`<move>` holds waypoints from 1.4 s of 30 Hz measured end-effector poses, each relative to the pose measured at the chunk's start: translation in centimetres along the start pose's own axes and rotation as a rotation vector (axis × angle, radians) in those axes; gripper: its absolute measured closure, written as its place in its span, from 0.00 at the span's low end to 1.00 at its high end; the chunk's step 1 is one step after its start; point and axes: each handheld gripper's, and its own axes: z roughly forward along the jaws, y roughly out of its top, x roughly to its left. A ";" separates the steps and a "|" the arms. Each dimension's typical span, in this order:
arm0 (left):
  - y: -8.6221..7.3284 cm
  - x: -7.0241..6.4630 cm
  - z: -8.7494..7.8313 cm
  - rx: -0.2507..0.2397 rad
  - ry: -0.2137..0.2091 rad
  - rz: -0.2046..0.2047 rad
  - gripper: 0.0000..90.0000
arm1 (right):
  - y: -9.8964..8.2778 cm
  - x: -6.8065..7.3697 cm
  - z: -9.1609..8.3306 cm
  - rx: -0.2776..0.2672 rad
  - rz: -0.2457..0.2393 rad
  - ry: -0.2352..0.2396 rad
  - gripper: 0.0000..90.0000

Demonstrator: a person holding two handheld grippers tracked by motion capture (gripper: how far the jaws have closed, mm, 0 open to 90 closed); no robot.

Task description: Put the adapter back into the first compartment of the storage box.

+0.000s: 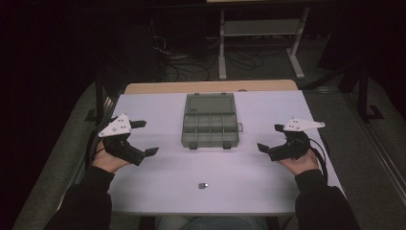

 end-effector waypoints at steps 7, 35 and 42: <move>0.5 -0.5 1.2 0.015 -0.038 0.010 0.00 | 0.0 0.0 0.0 0.008 -0.002 -0.003 0.00; 0.9 -2.7 5.3 0.109 -0.163 0.048 0.00 | 0.0 0.2 -0.1 0.002 -0.013 -0.008 0.00; 0.7 -3.1 5.9 0.116 -0.195 0.041 0.00 | 0.0 0.2 -0.1 0.008 -0.015 -0.006 0.00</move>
